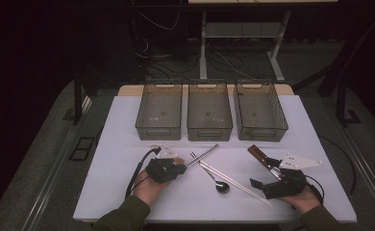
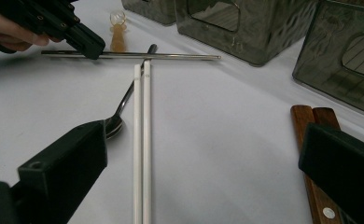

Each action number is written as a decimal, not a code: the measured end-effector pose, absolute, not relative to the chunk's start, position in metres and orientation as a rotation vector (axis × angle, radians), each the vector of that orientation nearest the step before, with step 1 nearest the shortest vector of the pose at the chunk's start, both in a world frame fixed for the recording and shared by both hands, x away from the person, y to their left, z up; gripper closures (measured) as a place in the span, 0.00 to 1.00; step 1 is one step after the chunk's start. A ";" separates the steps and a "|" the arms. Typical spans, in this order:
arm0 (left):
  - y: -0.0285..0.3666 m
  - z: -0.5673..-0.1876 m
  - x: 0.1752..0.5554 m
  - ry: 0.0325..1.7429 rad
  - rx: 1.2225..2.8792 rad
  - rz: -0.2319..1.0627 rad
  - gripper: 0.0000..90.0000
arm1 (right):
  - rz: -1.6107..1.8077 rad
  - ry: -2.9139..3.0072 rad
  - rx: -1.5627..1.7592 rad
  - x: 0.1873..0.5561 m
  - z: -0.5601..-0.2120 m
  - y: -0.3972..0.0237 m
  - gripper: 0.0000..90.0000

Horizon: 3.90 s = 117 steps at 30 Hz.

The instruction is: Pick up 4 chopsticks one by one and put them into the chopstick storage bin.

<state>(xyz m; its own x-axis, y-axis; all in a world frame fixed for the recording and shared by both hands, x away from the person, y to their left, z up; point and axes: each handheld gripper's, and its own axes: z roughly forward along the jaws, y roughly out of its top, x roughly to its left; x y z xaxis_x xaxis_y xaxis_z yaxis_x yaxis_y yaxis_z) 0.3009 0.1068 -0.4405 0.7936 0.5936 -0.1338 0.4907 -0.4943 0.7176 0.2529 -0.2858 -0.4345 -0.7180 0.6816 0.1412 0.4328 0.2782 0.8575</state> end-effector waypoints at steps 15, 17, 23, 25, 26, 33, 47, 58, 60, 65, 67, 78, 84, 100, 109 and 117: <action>0.120 -0.424 0.302 0.776 2.170 0.147 0.94 | 1.437 2.308 1.030 0.254 -0.437 -0.284 0.01; 0.123 -0.421 0.302 0.766 2.164 0.146 0.94 | 1.431 2.325 1.027 0.254 -0.439 -0.283 0.01; 0.129 -0.414 0.303 0.746 2.174 0.145 0.94 | 1.423 2.334 1.027 0.256 -0.442 -0.282 0.01; 0.130 -0.412 0.303 0.746 2.171 0.142 0.94 | 1.417 2.334 1.029 0.257 -0.443 -0.283 0.01; 0.130 -0.410 0.303 0.745 2.171 0.143 0.94 | 1.419 2.331 1.033 0.257 -0.443 -0.283 0.01; 0.134 -0.401 0.305 0.749 2.168 0.138 0.94 | 1.427 2.330 1.038 0.256 -0.442 -0.283 0.01; 0.139 -0.384 0.310 0.734 2.148 0.132 0.94 | 1.439 2.312 1.047 0.257 -0.441 -0.285 0.01; 0.141 -0.377 0.318 0.735 2.129 0.142 0.94 | 1.438 2.316 1.044 0.256 -0.441 -0.284 0.01; 0.142 -0.376 0.320 0.741 2.118 0.146 0.94 | 1.437 2.317 1.044 0.256 -0.441 -0.283 0.01; 0.143 -0.373 0.325 0.751 2.105 0.156 0.94 | 1.438 2.316 1.045 0.256 -0.441 -0.283 0.01; 0.143 -0.373 0.328 0.760 2.102 0.160 0.94 | 1.438 2.316 1.044 0.256 -0.441 -0.283 0.01; 0.146 -0.371 0.340 0.782 2.079 0.165 0.94 | 1.442 2.315 1.048 0.256 -0.441 -0.282 0.01; 0.148 -0.369 0.346 0.793 2.075 0.177 0.94 | 1.445 2.311 1.053 0.255 -0.441 -0.284 0.01; 0.159 -0.362 0.376 0.864 2.027 0.238 0.94 | 1.452 2.306 1.057 0.253 -0.440 -0.284 0.01; 0.160 -0.352 0.399 0.909 2.007 0.277 0.94 | 1.449 2.310 1.057 0.252 -0.440 -0.282 0.01; 0.158 -0.347 0.421 0.952 2.011 0.326 0.94 | 1.451 2.308 1.057 0.252 -0.440 -0.283 0.01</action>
<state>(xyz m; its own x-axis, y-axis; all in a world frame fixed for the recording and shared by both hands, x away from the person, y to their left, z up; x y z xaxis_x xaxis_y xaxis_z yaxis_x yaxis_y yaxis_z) 0.4213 0.1584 -0.3472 0.6740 0.7292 -0.1186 0.5030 -0.3355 0.7965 0.2516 -0.2827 -0.4403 -0.7180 0.6711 0.1843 0.4571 0.2550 0.8521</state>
